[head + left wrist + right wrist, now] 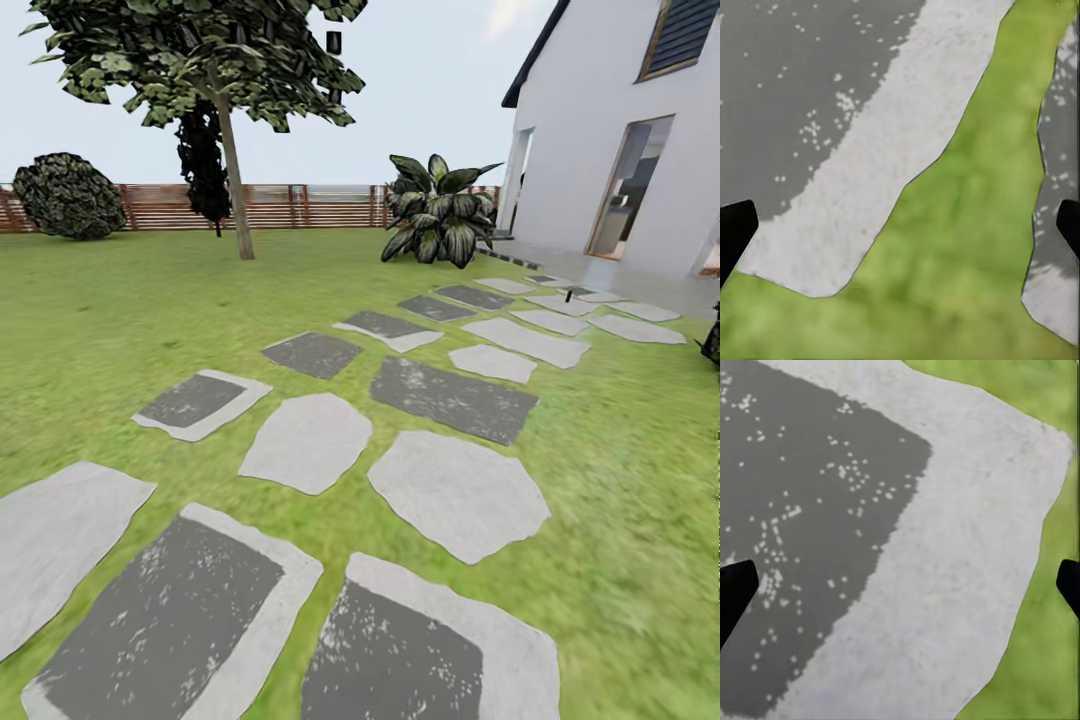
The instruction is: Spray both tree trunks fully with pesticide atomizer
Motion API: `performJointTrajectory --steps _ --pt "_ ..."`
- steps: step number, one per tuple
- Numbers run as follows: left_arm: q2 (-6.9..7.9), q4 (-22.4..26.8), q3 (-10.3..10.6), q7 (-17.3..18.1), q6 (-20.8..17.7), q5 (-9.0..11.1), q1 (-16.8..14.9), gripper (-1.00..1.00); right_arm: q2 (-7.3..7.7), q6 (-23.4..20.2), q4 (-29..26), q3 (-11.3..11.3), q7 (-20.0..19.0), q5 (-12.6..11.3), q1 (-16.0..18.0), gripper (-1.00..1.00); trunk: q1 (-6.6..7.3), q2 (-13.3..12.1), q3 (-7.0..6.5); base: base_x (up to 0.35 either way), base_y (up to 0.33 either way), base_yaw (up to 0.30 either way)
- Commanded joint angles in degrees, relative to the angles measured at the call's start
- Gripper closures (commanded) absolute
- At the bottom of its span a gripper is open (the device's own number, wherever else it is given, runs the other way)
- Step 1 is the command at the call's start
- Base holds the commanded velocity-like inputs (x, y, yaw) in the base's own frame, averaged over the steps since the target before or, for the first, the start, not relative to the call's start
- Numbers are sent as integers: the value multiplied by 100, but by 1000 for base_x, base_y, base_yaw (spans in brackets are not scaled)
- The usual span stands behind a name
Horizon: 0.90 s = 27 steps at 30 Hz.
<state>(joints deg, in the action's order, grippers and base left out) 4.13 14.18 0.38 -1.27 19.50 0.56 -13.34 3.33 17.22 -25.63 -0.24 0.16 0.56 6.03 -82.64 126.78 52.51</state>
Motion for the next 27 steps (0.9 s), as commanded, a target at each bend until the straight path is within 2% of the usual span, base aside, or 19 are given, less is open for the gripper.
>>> performJointTrajectory --steps 1,22,27 --pt "1 -3 6 -13 19 5 -2 -100 1 18 5 -2 2 6 4 -100 -2 2 5 340 0 -103" --pt "2 -3 6 -13 19 5 -2 -100 -3 18 7 -2 2 6 4 -100 -2 2 5 340 0 -10" --pt "1 -3 6 -13 19 5 -2 -100 -3 18 5 -2 2 6 4 -100 -2 2 5 340 0 -148"
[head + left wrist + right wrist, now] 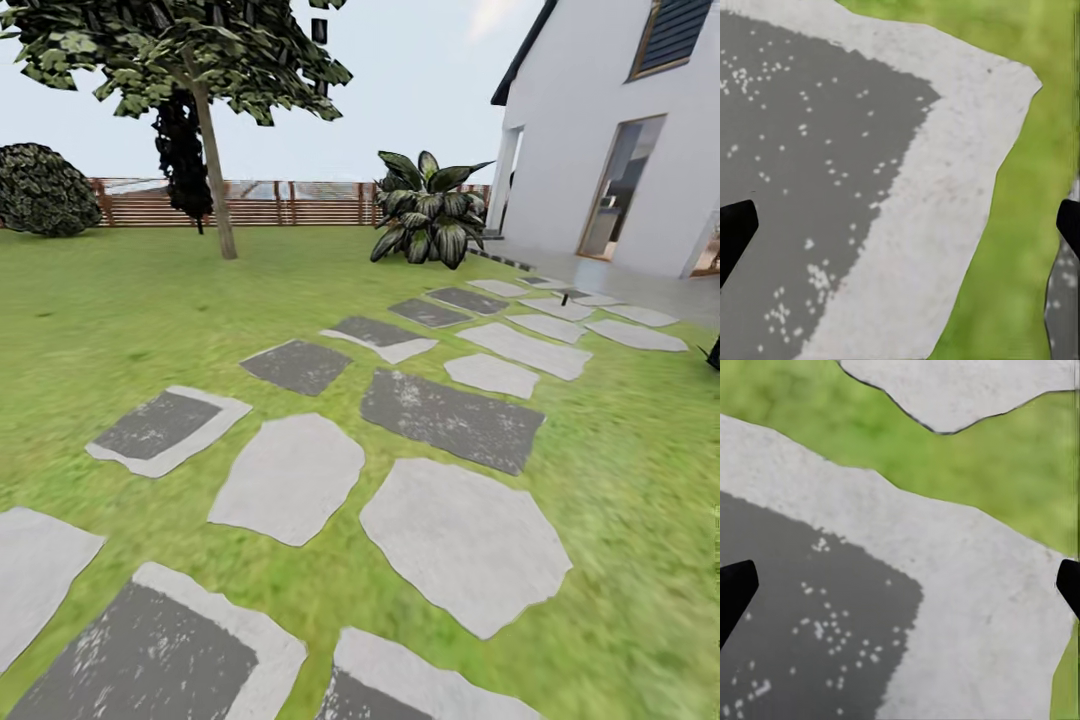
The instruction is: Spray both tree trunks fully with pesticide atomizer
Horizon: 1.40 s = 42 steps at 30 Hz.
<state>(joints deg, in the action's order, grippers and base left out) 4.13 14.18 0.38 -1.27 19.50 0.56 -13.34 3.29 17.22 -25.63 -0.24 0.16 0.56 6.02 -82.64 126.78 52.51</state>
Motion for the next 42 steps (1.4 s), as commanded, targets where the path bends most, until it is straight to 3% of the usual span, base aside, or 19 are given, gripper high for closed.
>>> performJointTrajectory --steps 1,12,42 --pt "1 -3 6 -13 18 5 -2 -100 1 18 5 -2 2 6 4 -100 -2 2 5 340 0 -237" --pt "1 -3 6 -13 18 5 -2 -100 1 18 5 -2 -3 5 4 -100 -2 2 5 340 0 -227" --pt "1 -3 6 -13 18 5 -2 -100 0 13 15 -2 -1 14 4 -100 -2 2 5 340 0 -2"
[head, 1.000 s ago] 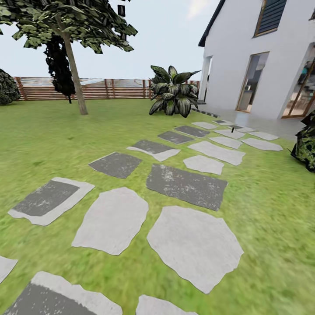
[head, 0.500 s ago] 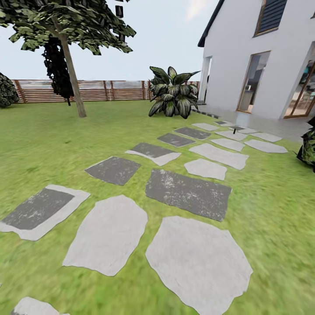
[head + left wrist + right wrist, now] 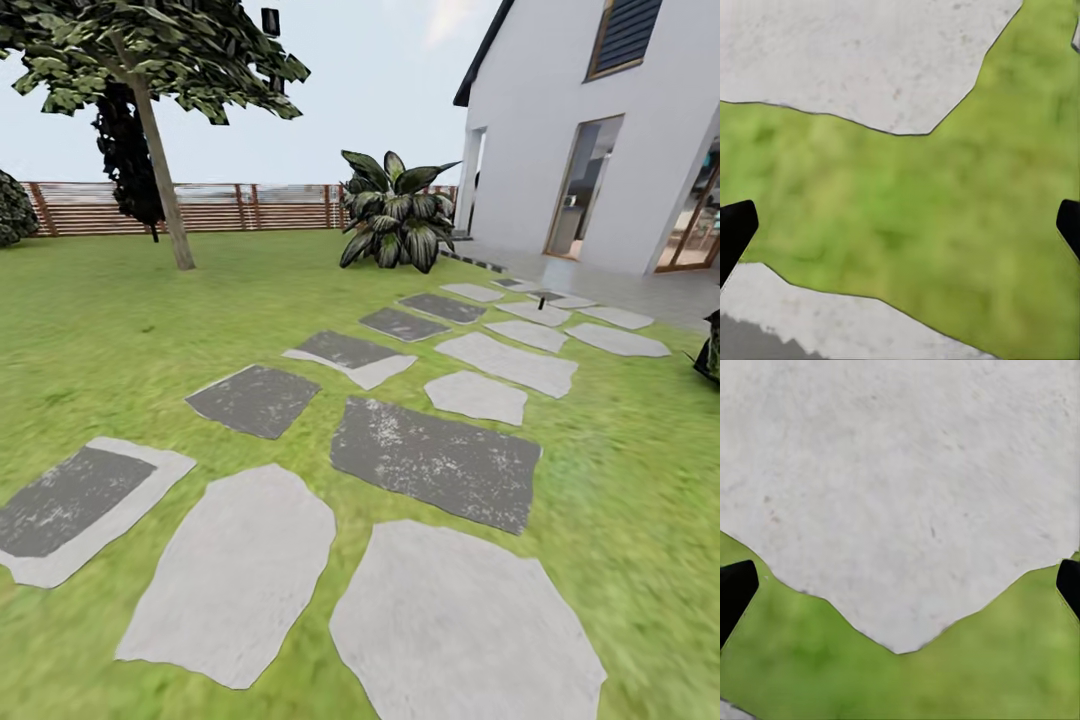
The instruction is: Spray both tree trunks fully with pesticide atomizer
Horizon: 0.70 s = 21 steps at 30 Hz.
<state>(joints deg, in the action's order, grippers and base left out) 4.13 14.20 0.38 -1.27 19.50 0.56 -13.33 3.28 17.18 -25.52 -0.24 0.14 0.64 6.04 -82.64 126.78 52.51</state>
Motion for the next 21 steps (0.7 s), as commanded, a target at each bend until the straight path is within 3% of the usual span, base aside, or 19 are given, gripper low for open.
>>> performJointTrajectory --steps 1,8,21 --pt "0 -4 6 -13 19 5 -3 -100 0 18 4 -2 2 6 3 -100 -2 2 5 340 0 0" --pt "3 -4 6 -13 19 5 -3 -100 -3 17 3 -2 4 -2 3 -100 -2 2 5 340 0 -32" --pt "0 -4 6 -13 19 5 -3 -100 -3 19 3 -2 4 -2 3 -100 -2 2 5 340 0 -254"
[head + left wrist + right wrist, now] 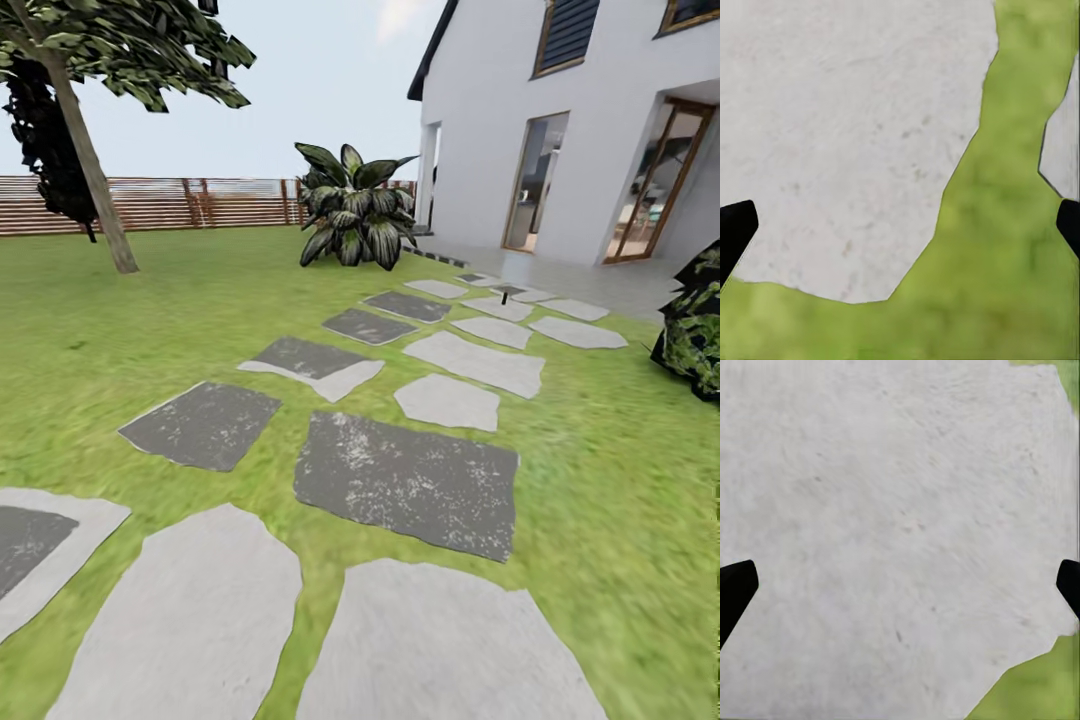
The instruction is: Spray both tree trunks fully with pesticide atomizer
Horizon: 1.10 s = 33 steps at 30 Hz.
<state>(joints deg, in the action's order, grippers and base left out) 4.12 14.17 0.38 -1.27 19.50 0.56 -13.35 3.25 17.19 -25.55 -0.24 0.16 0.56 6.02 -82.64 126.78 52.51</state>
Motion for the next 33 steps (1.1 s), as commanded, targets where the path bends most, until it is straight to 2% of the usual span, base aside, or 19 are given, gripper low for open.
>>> performJointTrajectory --steps 1,11,33 --pt "1 -2 6 -13 18 5 -1 -100 0 16 6 -2 2 6 4 -100 -2 2 5 340 0 -273" --pt "1 -2 6 -13 18 5 -1 -100 0 18 6 -2 2 6 4 -100 -2 2 5 340 0 -228" --pt "1 -2 6 -13 18 5 -1 -100 9 19 6 -11 -7 14 4 -100 -2 2 5 340 0 -9"
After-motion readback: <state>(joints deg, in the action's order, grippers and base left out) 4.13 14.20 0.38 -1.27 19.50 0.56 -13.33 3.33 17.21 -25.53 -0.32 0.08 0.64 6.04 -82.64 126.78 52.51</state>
